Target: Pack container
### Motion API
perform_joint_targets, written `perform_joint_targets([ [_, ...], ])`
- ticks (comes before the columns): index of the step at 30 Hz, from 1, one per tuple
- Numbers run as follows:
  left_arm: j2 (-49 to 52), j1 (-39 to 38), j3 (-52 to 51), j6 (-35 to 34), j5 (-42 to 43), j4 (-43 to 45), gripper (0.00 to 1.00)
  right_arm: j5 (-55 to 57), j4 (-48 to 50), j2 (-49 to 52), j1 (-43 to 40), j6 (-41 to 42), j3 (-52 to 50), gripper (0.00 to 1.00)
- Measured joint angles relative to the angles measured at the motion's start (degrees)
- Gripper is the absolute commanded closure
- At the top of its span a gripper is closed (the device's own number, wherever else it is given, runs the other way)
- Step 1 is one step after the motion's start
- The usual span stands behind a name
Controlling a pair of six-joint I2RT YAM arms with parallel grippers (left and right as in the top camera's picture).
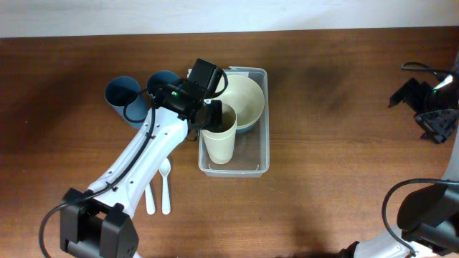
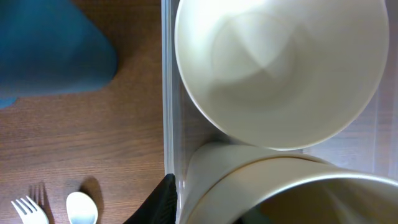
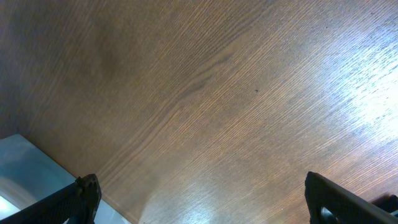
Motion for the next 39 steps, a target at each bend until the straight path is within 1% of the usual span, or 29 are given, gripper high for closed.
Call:
perform_joint_targets([
  [7, 0.0, 0.0, 0.0, 0.2, 1.1, -3.1, 0.90, 0.0, 0.0, 0.0, 0.0, 0.0, 0.0, 0.01],
  [10, 0.0, 0.0, 0.0, 0.3, 1.4, -3.2, 0.92, 0.0, 0.0, 0.0, 0.0, 0.0, 0.0, 0.01],
  [15, 0.0, 0.0, 0.0, 0.3, 1.4, -1.7, 0.92, 0.0, 0.0, 0.0, 0.0, 0.0, 0.0, 0.01],
  [21, 0.0, 0.0, 0.0, 0.9, 1.0, -1.7, 0.91, 0.0, 0.0, 0.0, 0.0, 0.0, 0.0, 0.01],
  [24, 0.0, 0.0, 0.2, 1.2, 0.9, -3.2, 0.86, 0.0, 0.0, 0.0, 0.0, 0.0, 0.0, 0.01],
  [35, 0.0, 0.0, 2.1, 1.4, 0.0, -5.8, 0.83, 0.0, 0.0, 0.0, 0.0, 0.0, 0.0, 0.01],
  [39, 0.0, 0.0, 4.1, 1.5, 0.0, -6.4, 0.78, 0.0, 0.0, 0.0, 0.0, 0.0, 0.0, 0.01],
])
